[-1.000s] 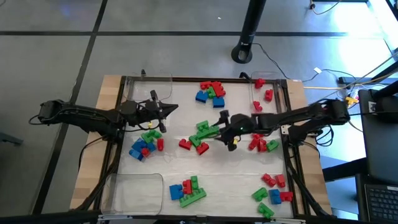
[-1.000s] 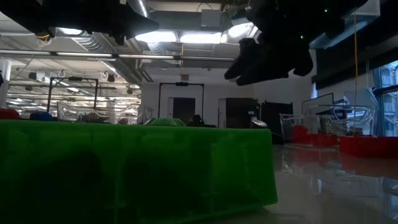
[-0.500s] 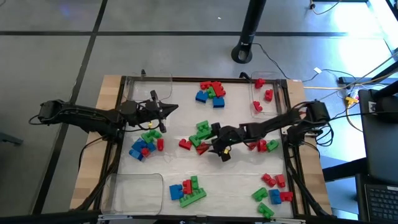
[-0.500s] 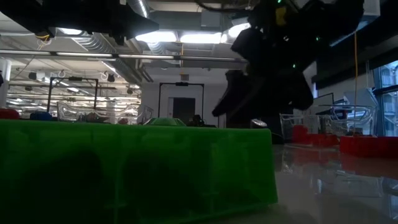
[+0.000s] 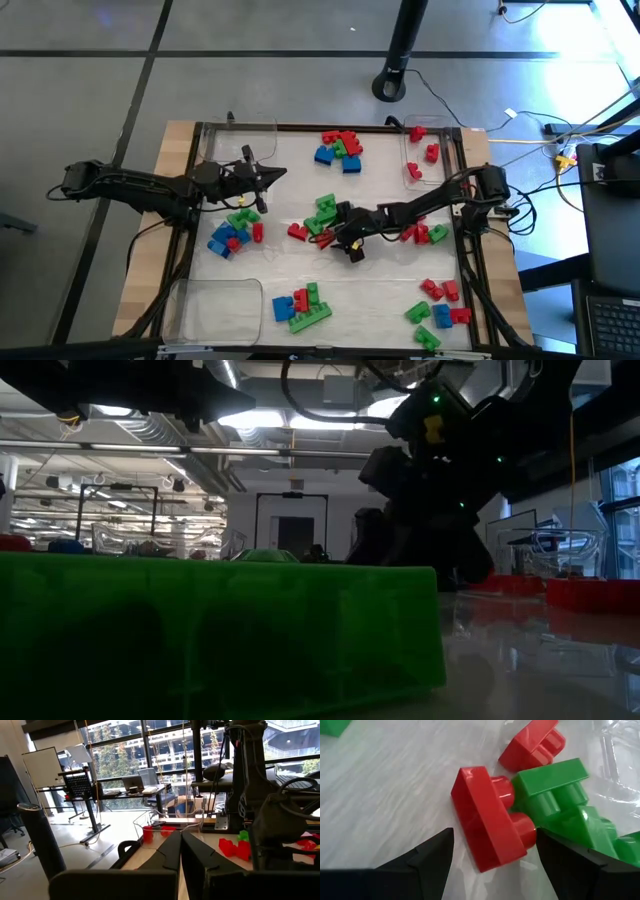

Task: Sort blocks
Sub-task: Put the red game piece into the right transparent bin

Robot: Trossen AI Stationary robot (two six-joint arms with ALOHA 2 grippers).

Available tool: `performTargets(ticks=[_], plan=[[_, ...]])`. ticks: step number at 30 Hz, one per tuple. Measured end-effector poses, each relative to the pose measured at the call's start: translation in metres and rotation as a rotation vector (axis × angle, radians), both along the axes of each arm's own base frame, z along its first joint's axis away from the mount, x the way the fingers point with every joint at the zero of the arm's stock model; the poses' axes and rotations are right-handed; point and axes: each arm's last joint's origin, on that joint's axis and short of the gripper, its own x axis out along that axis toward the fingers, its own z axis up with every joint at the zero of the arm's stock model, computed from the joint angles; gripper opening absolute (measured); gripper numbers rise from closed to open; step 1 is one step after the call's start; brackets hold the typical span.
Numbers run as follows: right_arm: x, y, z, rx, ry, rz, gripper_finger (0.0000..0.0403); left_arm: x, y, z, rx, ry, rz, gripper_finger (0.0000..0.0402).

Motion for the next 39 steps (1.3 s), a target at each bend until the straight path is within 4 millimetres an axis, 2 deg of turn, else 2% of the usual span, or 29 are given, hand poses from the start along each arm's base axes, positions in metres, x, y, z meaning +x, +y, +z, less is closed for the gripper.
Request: performTargets(ticks=[5,16,28,39], plan=[[0.002,0.001,-0.004,0.008,-0.01,0.008,0.0269,0.0,0.0,0.0,0.0,0.0,0.0,0.0004],[0.003,0.001,-0.008,0.031,-0.002,0.008,0.0151,0.0,0.0,0.0,0.0,0.002,0.0,0.0004],[0.002,0.001,-0.008,0.011,0.001,0.022,0.0081,0.0,0.0,0.0,0.0,0.002,0.0,0.0004],[-0.005,0.0,0.013,-0.023,0.009,0.024,0.0023,0.0,0.0,0.0,0.0,0.003,0.0,0.0004]])
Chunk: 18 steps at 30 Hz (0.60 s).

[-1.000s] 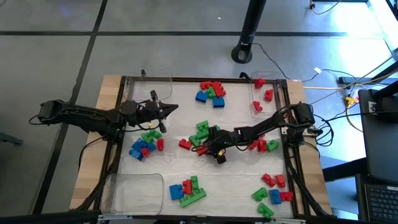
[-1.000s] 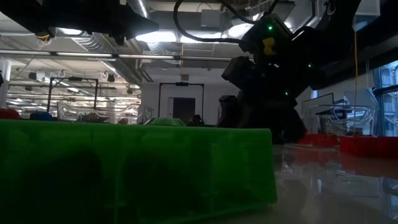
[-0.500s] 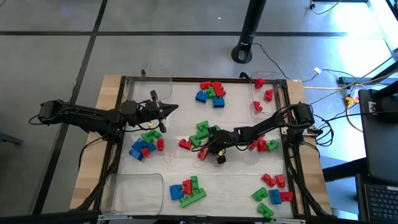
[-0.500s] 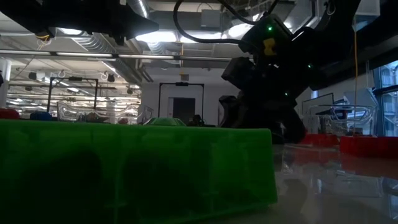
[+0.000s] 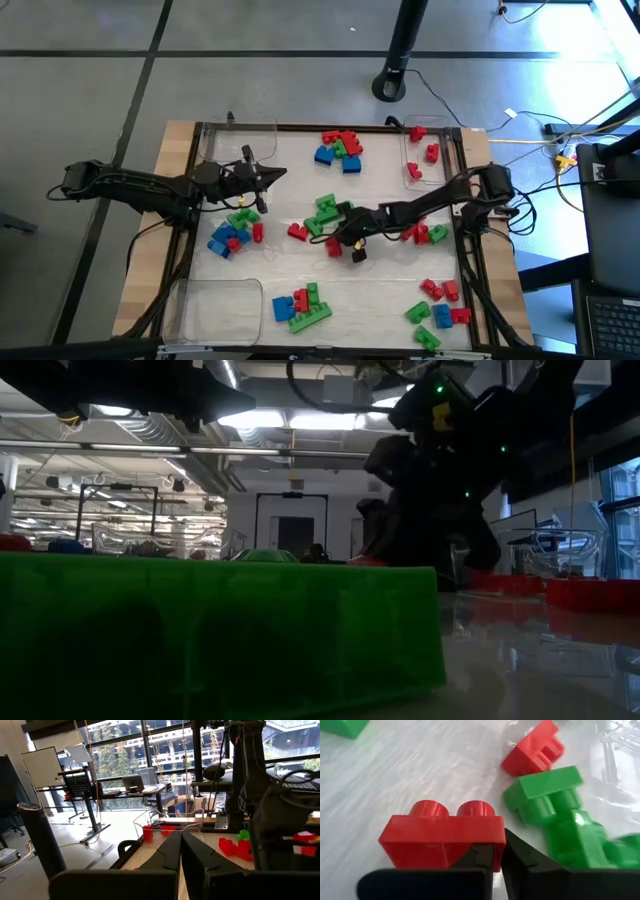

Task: Sort blocks
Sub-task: Put the red game piece into the right transparent bin

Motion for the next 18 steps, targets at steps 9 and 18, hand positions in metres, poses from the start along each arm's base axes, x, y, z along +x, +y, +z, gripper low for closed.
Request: performTargets(ticks=[9,18], plan=[[-0.018,-0.006,0.031,-0.108,0.043,-0.076,0.0017,0.0,0.0,0.0,0.0,0.001,0.0,0.0004],[-0.051,-0.015,0.074,-0.244,0.073,-0.218,0.0017,0.0,0.0,0.0,0.0,0.001,0.0,0.0004]])
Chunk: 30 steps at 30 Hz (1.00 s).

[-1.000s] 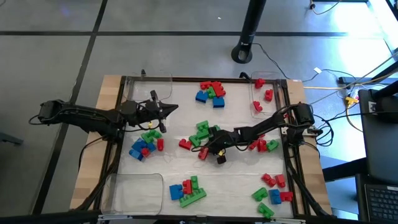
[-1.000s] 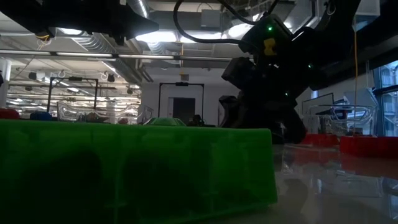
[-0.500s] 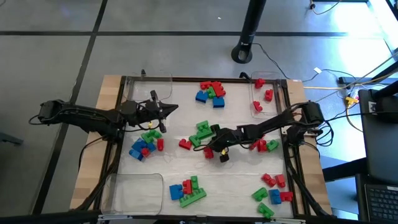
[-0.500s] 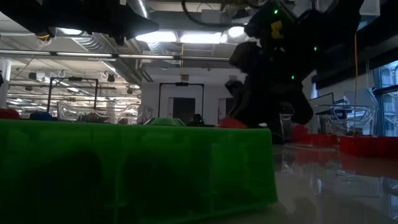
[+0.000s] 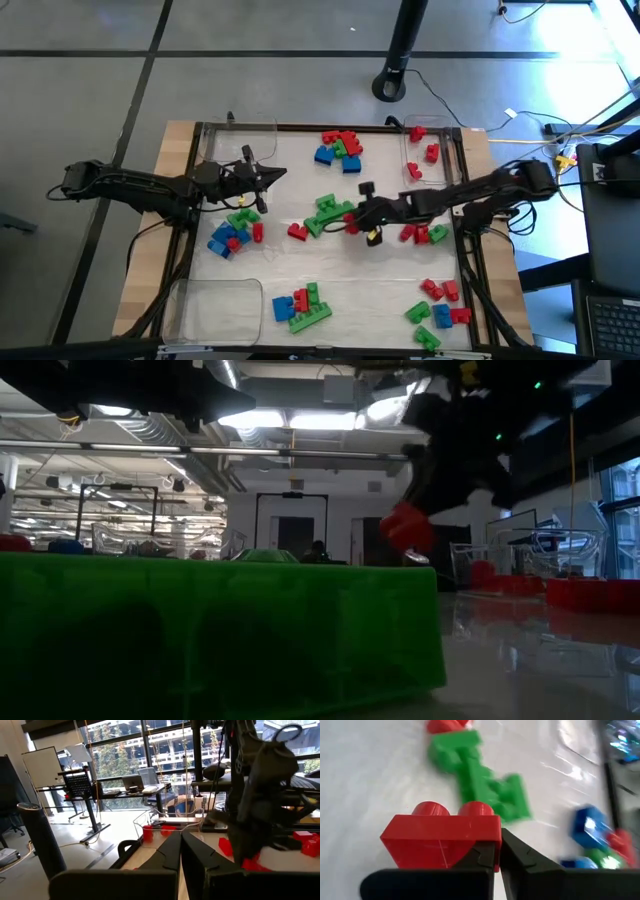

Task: Sort blocks
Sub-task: Put the red game piece into the right transparent bin

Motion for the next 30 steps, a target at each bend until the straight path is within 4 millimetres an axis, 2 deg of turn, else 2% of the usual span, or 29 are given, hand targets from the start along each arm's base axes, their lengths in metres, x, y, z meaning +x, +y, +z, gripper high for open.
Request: performTargets(ticks=[6,13,19,30], plan=[[-0.034,-0.013,0.031,-0.107,0.018,-0.125,0.0017,0.0,0.0,0.0,0.0,0.0,0.0,0.0004],[-0.073,-0.051,0.053,-0.125,0.068,-0.298,0.0017,0.0,0.0,0.0,0.0,0.0,0.0,0.0004],[-0.1,-0.087,0.06,-0.169,0.146,-0.448,0.0017,0.0,0.0,0.0,0.001,0.0,0.0,0.0004],[-0.136,-0.146,0.059,-0.213,0.274,-0.708,0.0017,0.0,0.0,0.0,0.003,0.001,0.001,0.0004]])
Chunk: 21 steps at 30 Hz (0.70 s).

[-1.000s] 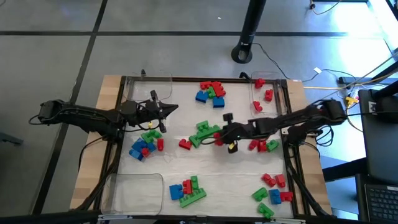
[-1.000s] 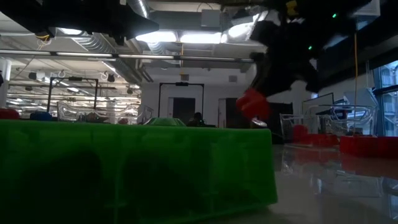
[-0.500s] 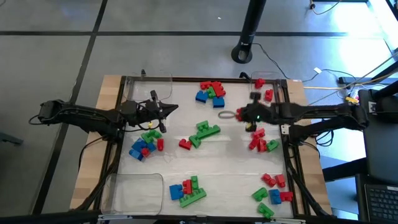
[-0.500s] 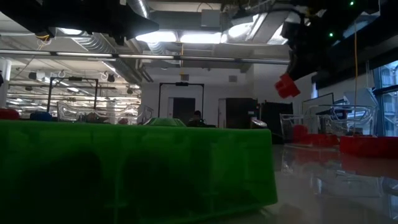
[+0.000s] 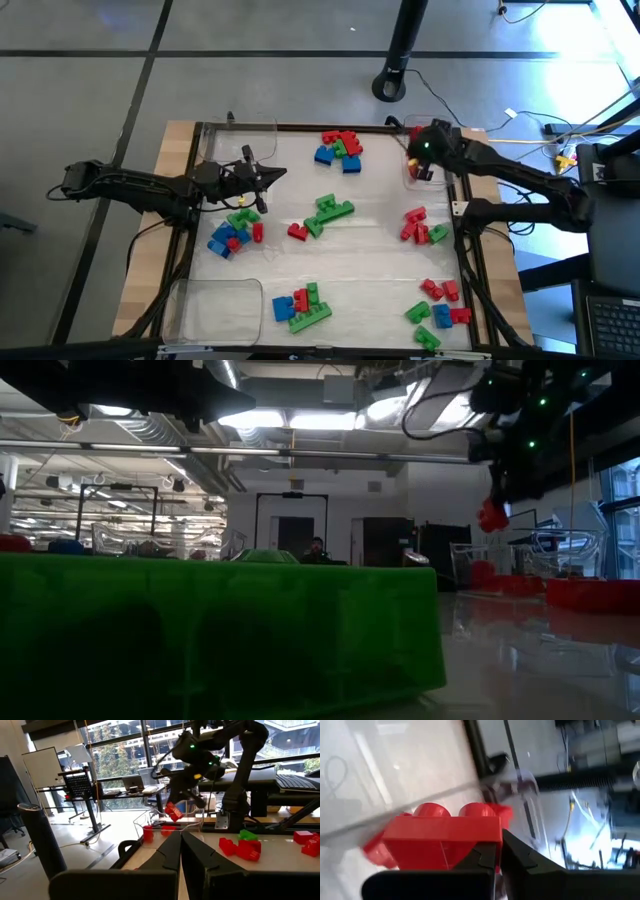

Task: Sort blocks
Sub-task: Put the red game piece into the right transparent bin

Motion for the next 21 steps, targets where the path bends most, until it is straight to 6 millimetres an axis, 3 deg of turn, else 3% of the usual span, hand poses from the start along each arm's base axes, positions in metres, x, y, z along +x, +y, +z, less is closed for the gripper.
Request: performTargets(ticks=[12,21], plan=[[-0.019,-0.033,-0.009,0.024,0.035,-0.182,0.0036,0.0,0.0,0.0,0.001,0.0,0.0,0.0004],[-0.015,-0.037,-0.016,0.059,0.071,-0.165,0.0159,0.0,0.0,0.0,0.002,0.001,0.0,0.0004]])
